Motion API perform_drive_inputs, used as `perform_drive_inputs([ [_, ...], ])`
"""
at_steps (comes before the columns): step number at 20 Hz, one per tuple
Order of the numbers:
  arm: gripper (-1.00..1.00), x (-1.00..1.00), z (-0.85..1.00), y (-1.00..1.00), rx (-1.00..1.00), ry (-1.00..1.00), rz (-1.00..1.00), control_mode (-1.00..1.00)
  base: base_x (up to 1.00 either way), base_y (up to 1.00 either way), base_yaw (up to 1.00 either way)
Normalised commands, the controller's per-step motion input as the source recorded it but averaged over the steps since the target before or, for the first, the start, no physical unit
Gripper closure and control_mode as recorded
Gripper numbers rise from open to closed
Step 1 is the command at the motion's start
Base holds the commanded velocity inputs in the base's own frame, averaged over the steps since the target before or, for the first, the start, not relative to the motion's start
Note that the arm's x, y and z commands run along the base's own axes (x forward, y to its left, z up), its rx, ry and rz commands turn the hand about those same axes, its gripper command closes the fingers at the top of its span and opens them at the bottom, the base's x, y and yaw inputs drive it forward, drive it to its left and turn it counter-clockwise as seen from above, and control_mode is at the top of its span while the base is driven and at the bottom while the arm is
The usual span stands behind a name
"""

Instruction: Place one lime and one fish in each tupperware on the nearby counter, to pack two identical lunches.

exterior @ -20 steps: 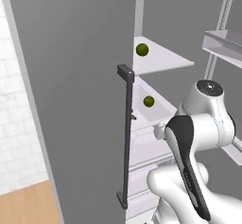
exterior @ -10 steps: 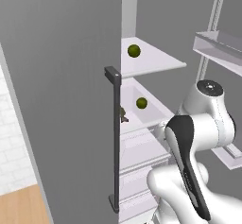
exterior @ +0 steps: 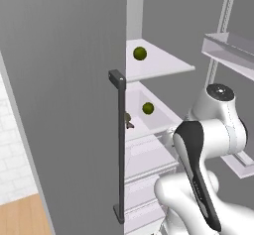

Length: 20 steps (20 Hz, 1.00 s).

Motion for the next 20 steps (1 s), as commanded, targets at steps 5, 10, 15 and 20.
perform_drive_inputs([
  [5, -1.0, 0.0, 0.0, 0.0, 0.0, 0.0, 0.0, 1.0, -0.01, 0.0, 0.0],
  [10, -1.0, -0.02, 0.18, 0.08, 0.01, -0.25, 0.0, -1.0, 0.0, 0.0, 0.0],
  [15, -1.0, 0.0, 0.65, 0.04, 0.12, -0.52, 0.02, -1.0, 0.0, 0.0, 0.0],
  [20, -1.0, 0.04, 0.78, 0.0, 0.06, -0.28, 0.01, -1.0, 0.0, 0.0, 0.0],
])
